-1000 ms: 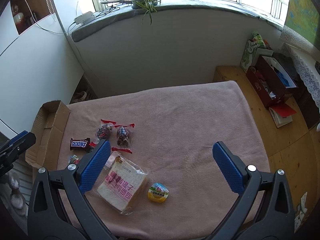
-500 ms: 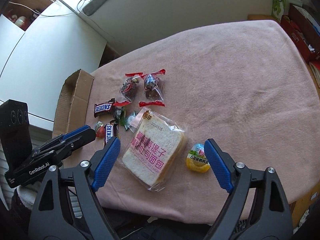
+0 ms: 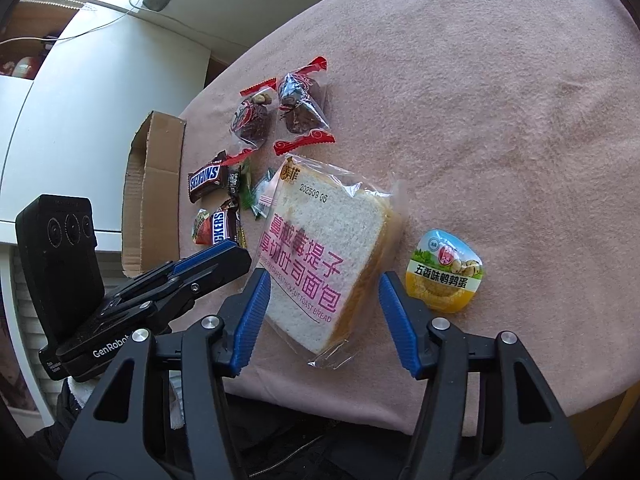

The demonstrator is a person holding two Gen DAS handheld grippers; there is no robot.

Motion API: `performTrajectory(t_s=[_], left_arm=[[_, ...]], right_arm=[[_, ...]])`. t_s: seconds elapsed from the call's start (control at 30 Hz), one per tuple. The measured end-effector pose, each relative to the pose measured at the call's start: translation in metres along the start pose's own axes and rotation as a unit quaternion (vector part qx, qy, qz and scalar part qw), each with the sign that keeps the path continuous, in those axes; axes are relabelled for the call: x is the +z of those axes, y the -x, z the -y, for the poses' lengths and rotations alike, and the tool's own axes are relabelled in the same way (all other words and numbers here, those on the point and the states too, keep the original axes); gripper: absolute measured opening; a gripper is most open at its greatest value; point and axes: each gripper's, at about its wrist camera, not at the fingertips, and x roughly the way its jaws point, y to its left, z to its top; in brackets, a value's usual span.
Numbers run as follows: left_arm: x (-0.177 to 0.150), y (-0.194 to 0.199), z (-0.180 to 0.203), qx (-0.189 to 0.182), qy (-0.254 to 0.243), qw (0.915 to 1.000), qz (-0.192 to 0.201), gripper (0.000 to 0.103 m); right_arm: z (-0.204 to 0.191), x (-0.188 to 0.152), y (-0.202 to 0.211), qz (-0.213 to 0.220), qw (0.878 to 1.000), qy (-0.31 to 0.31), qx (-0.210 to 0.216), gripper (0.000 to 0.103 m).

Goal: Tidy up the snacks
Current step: 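Reach the left tool to the bread bag and close on it, then carry the bread bag with the left tool into the cardboard box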

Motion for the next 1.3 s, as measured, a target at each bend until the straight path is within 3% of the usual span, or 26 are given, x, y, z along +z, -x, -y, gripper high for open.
performTrajectory(t_s=[0.5,0.83,1.3], left_arm=[[0.009,-0.022,-0.009,-0.025,0.001,0.9993,-0.028,0.027],[0.005,-0.018,0.003,-0.026,-0.023,0.9990,-0.029,0.027],[-0.006,0.033,-0.015,-0.023,0.000,0.9993,0.029,0.027]], right_arm=[[0.027,0.009,-0.020,-0.024,0.997,-0.058,0.040,0.054],[0.018,0.014,-0.018,-0.026,0.998,-0.052,0.037,0.051],[-0.030,0.026,-0.005,-0.022,0.999,0.001,0.039,0.051]])
